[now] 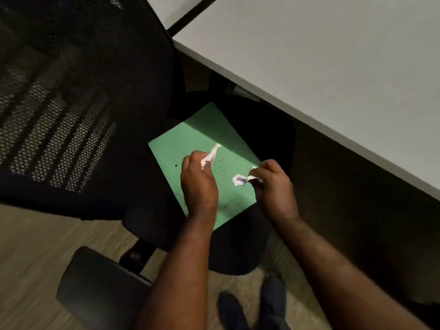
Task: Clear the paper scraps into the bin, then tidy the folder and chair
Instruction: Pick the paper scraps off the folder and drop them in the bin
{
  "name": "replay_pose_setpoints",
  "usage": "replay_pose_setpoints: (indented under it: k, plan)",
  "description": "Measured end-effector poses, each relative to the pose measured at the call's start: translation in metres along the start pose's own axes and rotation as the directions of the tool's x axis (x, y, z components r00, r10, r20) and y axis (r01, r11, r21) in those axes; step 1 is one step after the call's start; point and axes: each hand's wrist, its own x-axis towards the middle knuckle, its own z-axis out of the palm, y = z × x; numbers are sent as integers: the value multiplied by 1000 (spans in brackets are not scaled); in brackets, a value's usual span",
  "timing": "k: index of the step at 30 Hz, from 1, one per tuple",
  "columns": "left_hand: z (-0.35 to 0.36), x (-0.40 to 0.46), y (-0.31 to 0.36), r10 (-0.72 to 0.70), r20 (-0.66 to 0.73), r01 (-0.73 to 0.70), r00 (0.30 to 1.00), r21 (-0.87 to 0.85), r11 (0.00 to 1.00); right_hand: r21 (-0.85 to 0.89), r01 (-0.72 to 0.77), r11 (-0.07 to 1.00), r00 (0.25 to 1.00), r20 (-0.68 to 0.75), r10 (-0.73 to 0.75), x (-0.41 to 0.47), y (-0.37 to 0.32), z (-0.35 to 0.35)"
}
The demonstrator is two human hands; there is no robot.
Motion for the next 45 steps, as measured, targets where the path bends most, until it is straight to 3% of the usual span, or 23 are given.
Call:
replay_pose_setpoints:
  k: [4,8,17,25,29,34,37,42,45]
  plan:
    - [-4,-25,32,215,93,-226,972,126,966,-13,-3,1000,997,-76,2,-31,16,-43]
    - [10,-63,63,340,211,-371,917,130,920,-40,-68,997,983,-174,60,-61,41,-84]
    - [67,-168,121,500,374,-523,781,-45,851,2,-222,975,890,-409,204,-142,125,-155]
    - [133,-313,164,615,556,-583,559,-263,768,52,-465,884,735,-535,418,-268,229,-210]
    - [163,-394,176,616,669,-580,416,-326,746,105,-588,802,608,-596,524,-337,273,-225]
    - [194,-492,178,608,751,-561,256,-397,727,222,-694,685,398,-674,622,-415,324,-238]
    - [210,-544,172,572,799,-552,186,-397,734,235,-737,634,336,-686,645,-455,355,-240]
    - [242,-602,162,468,877,-573,111,-328,751,253,-764,594,297,-679,671,-497,397,-247]
    - [261,-617,157,400,908,-583,129,-256,771,285,-779,559,245,-682,689,-507,416,-255]
